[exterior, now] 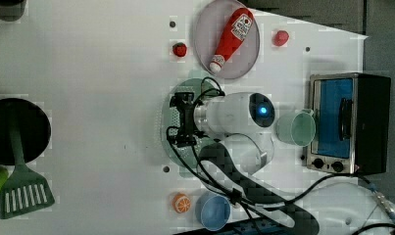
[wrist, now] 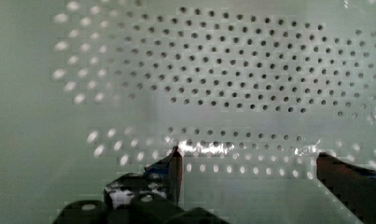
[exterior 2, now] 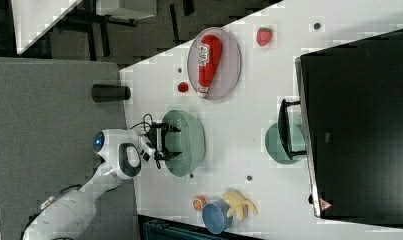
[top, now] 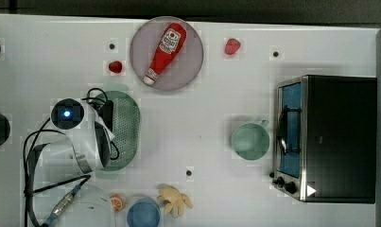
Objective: Drag strainer right to left.
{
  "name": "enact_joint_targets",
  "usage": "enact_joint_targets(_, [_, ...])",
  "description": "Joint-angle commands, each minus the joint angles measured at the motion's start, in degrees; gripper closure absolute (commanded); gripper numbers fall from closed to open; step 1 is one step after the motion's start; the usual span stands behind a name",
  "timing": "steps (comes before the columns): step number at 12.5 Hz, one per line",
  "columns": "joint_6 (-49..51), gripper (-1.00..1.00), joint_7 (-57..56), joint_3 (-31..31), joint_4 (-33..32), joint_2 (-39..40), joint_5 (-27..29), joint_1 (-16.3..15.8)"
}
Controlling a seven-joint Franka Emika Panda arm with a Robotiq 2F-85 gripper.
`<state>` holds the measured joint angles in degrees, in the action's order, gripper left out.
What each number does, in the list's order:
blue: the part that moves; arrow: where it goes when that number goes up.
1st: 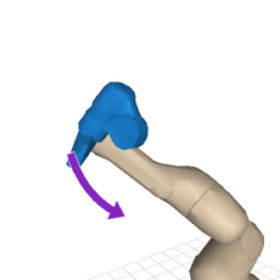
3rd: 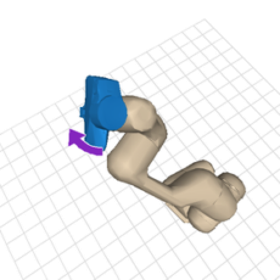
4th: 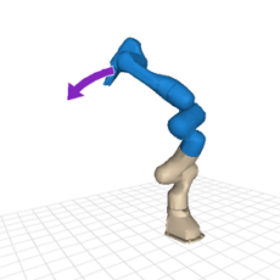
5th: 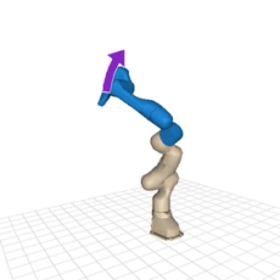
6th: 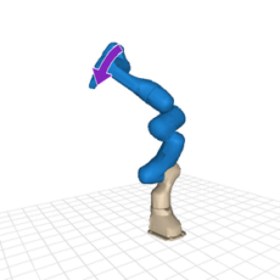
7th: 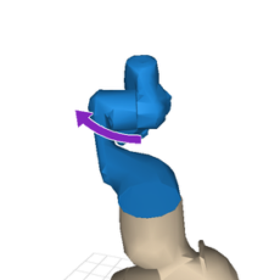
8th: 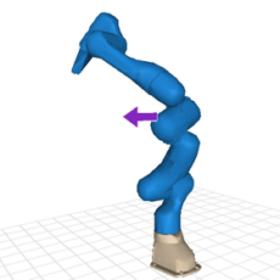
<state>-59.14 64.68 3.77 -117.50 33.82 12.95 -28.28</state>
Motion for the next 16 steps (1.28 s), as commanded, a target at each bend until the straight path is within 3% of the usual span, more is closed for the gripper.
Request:
enact_joint_targets(1, [-0.32,-1.0,6.61,1.68,4.11,0.95,0.29,-2.95])
enact_joint_targets(10, [-0.23,-1.0,9.13,1.7,9.34,4.54,0.42,-7.56])
enact_joint_targets(16, [0.62,-1.0,9.34,1.51,11.09,5.14,0.99,-8.65])
